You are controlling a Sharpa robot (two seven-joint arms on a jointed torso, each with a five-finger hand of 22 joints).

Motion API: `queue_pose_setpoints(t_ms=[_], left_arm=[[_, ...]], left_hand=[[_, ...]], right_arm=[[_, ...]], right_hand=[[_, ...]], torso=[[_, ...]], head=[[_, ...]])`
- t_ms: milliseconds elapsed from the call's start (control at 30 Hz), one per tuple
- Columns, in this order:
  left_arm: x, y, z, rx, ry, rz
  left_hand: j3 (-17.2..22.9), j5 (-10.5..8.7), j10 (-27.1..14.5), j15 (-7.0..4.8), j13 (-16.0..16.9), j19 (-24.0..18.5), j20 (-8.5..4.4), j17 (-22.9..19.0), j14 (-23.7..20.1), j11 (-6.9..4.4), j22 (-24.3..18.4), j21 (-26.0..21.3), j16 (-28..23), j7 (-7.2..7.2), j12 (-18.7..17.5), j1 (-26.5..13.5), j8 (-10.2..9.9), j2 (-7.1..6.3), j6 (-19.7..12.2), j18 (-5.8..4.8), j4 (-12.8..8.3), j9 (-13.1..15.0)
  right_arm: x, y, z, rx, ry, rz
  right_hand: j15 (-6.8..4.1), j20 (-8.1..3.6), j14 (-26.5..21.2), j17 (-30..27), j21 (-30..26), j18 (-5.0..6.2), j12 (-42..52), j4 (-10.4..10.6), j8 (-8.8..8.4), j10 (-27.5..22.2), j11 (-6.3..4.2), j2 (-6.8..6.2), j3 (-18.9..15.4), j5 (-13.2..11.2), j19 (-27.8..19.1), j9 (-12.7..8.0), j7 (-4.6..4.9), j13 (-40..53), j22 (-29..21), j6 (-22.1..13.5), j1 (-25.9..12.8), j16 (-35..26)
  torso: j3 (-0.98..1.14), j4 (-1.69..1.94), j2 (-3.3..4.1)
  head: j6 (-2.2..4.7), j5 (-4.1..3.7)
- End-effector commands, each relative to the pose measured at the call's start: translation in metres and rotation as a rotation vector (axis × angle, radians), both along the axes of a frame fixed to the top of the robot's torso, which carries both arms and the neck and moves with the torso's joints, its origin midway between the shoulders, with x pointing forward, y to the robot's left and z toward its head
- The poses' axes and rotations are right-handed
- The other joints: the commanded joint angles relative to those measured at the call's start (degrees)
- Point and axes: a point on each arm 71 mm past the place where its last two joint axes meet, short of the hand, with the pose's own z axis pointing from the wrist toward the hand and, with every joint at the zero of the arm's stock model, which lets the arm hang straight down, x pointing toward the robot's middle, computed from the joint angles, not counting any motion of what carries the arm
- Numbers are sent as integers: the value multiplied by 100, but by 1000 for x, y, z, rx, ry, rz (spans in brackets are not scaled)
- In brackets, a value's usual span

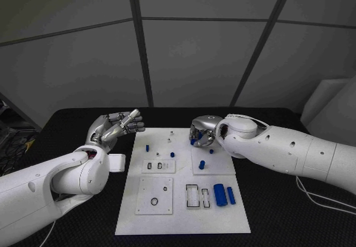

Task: Assemble the parts on the task board

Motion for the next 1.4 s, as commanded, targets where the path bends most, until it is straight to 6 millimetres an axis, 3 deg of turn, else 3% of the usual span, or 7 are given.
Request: queue_pose_setpoints(t_ms=[33, 400, 700, 1100, 1400], left_arm=[[0, -1, 2, -4, -6, -14], [1, 3, 1, 1, -1, -7], [2, 3, 0, 2, 3, -7], [3, -1, -1, -1, 9, -19], [3, -3, -1, -3, 13, -24]], left_hand=[[-1, 6, -8, 3, -9, 27, 21, 7, -38, 28, -9, -3, -29, 25, -25, 18, -20, -26, 8, -65, -43, -8], [-1, 6, -9, 4, -9, 27, 22, 8, -38, 29, -10, -4, -34, 26, -31, 17, -23, -24, 9, -65, -44, -8], [0, 6, -14, 6, -9, 27, 23, 10, -39, 31, -12, -5, -43, 28, -40, 21, -30, -23, 7, -65, -50, -8], [0, 6, -14, 6, -9, 27, 23, 10, -39, 31, -12, -5, -43, 28, -40, 21, -30, -23, 7, -65, -50, -8], [-2, 5, -19, 8, -10, 27, 25, 12, -40, 33, -15, -8, -54, 29, -52, 23, -38, -24, 5, -66, -57, -8]], right_arm=[[0, 1, 5, 33, -53, 8], [-6, 4, 16, 132, -135, -2], [2, 19, 21, 178, -187, -32], [15, 48, 18, 180, -187, -38], [22, 57, 14, 160, -168, -43]], right_hand=[[-66, -13, 229, 87, 92, -99, 46, -12, 58, 108, -26, 104, 115, -87, 65, 48, -17, 18, 119, 122, 100, 83], [-80, -25, 211, 161, 208, -119, 6, 13, 48, 171, -41, 52, 189, -134, 88, 55, -25, 20, 257, 183, 65, 177], [-74, -22, 207, 191, 236, -122, -25, 44, 26, 163, -35, 17, 203, -141, 84, 50, -21, 14, 289, 174, 27, 213], [-63, -16, 203, 212, 252, -122, -61, 84, -1, 144, -23, -9, 224, -147, 69, 43, -12, 8, 299, 155, -12, 244], [-55, -10, 202, 242, 267, -124, -83, 111, -19, 133, -14, -19, 243, -148, 62, 39, -4, 4, 316, 143, -35, 274]], torso=[[3, -2, 11], [0, -11, 16], [3, 14, 36], [8, 21, 59], [15, 0, 63]], head=[[-1, 2], [60, 43], [119, 45], [132, 54], [110, 106]])
